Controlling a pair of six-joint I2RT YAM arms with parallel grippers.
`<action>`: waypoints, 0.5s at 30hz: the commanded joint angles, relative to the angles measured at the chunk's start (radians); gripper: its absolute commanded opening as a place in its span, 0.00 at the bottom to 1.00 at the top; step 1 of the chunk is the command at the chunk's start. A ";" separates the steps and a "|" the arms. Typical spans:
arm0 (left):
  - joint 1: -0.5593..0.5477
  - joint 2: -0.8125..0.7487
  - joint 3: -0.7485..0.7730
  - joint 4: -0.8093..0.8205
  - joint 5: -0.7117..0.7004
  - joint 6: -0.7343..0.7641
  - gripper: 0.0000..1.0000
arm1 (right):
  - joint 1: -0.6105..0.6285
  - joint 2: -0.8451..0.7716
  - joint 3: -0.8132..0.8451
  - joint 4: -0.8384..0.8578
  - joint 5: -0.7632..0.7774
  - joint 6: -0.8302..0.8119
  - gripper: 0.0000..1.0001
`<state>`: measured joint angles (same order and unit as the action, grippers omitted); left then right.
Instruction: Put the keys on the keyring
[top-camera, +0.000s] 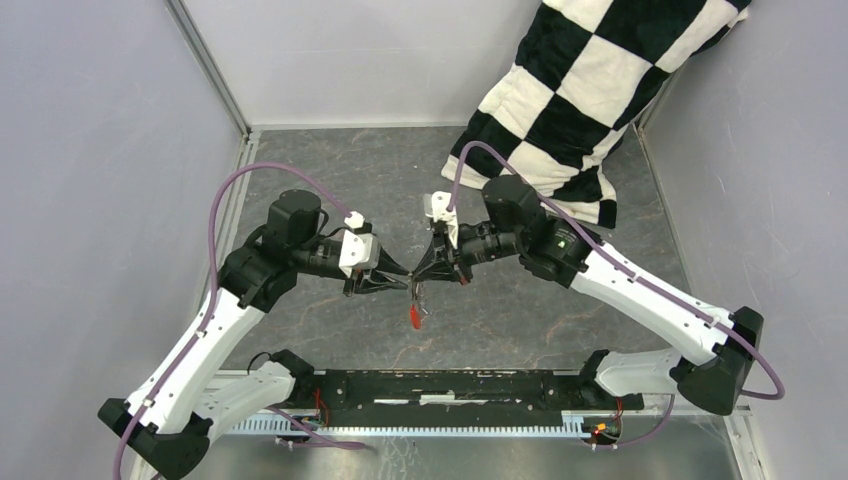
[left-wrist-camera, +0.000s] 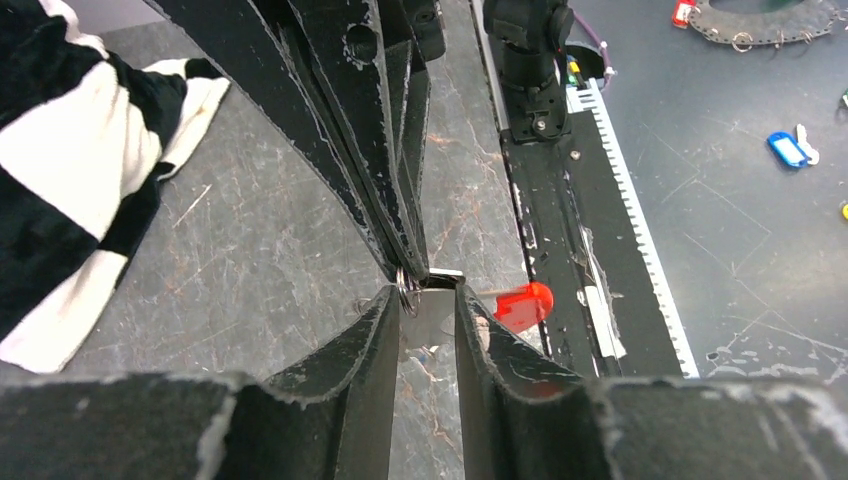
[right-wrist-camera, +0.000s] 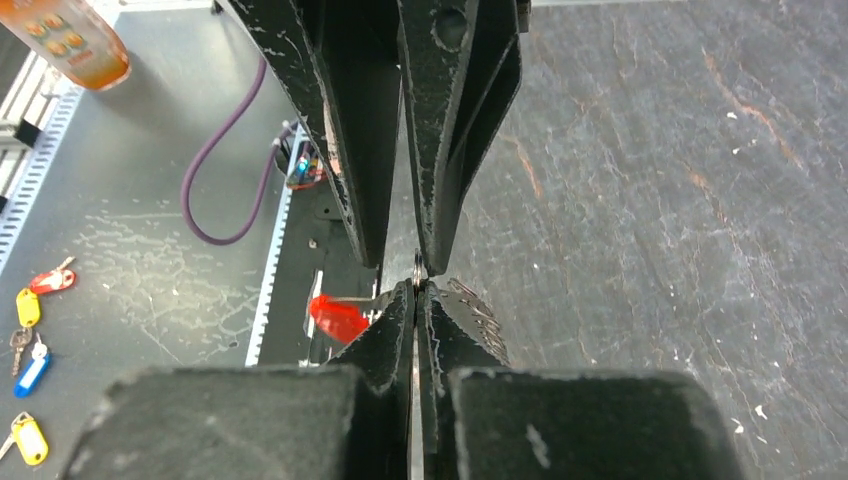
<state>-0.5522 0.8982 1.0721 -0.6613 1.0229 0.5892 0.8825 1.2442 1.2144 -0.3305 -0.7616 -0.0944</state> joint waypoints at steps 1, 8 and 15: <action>-0.003 0.015 0.059 -0.089 -0.014 0.128 0.32 | 0.045 0.044 0.144 -0.176 0.095 -0.113 0.00; -0.003 0.016 0.059 -0.089 -0.037 0.150 0.13 | 0.103 0.128 0.297 -0.313 0.192 -0.154 0.00; -0.004 0.023 0.065 -0.110 -0.056 0.177 0.13 | 0.151 0.196 0.420 -0.432 0.273 -0.177 0.00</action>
<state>-0.5514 0.9169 1.1007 -0.7658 0.9646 0.7017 1.0111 1.4178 1.5417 -0.7372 -0.5388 -0.2447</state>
